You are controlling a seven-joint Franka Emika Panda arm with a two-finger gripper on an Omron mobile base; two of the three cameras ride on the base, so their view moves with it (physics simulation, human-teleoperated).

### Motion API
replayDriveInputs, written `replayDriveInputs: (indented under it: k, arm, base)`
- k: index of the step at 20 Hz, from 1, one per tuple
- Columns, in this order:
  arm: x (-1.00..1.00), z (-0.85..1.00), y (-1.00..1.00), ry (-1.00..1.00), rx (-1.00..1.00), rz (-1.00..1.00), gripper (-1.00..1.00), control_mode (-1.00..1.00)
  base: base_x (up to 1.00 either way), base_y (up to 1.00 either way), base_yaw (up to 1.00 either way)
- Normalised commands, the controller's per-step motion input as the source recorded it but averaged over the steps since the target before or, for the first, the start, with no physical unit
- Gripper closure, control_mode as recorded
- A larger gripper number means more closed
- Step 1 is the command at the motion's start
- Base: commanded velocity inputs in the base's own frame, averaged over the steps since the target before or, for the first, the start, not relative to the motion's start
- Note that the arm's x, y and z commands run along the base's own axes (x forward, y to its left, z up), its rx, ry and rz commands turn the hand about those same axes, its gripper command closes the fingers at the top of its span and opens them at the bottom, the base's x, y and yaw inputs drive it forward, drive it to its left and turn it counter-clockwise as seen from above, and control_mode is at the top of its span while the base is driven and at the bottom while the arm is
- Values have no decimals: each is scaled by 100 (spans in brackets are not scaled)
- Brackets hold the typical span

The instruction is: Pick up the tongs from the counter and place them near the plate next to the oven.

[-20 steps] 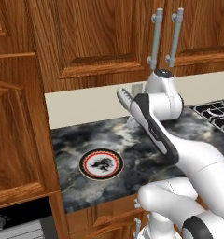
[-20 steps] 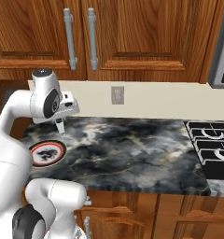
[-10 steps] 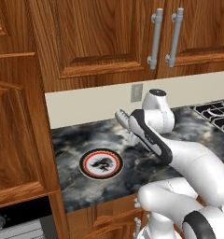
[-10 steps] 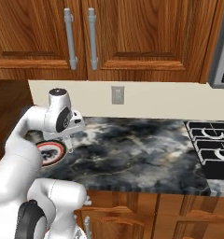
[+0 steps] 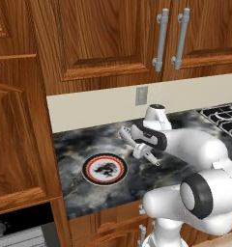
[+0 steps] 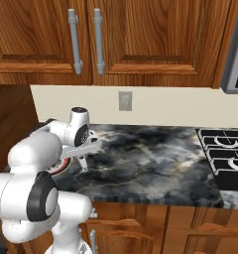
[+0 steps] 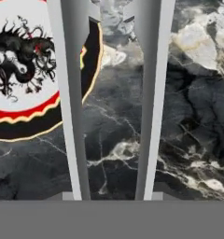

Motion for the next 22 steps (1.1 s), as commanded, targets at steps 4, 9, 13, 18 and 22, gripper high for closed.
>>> replayDriveInputs:
  k: [4,9,13,18,22]
  arm:
    - [37,-52,-16,3,0,0,100,-100]
    - [35,-37,-3,0,0,0,100,-100]
    - [22,-39,0,0,0,0,100,-100]
    - [5,-37,2,0,-1,0,100,-100]
    - [13,-22,0,0,0,0,100,-100]
  base:
    - [0,0,0]
    - [0,0,0]
    - [0,0,0]
    - [0,0,0]
    - [0,0,0]
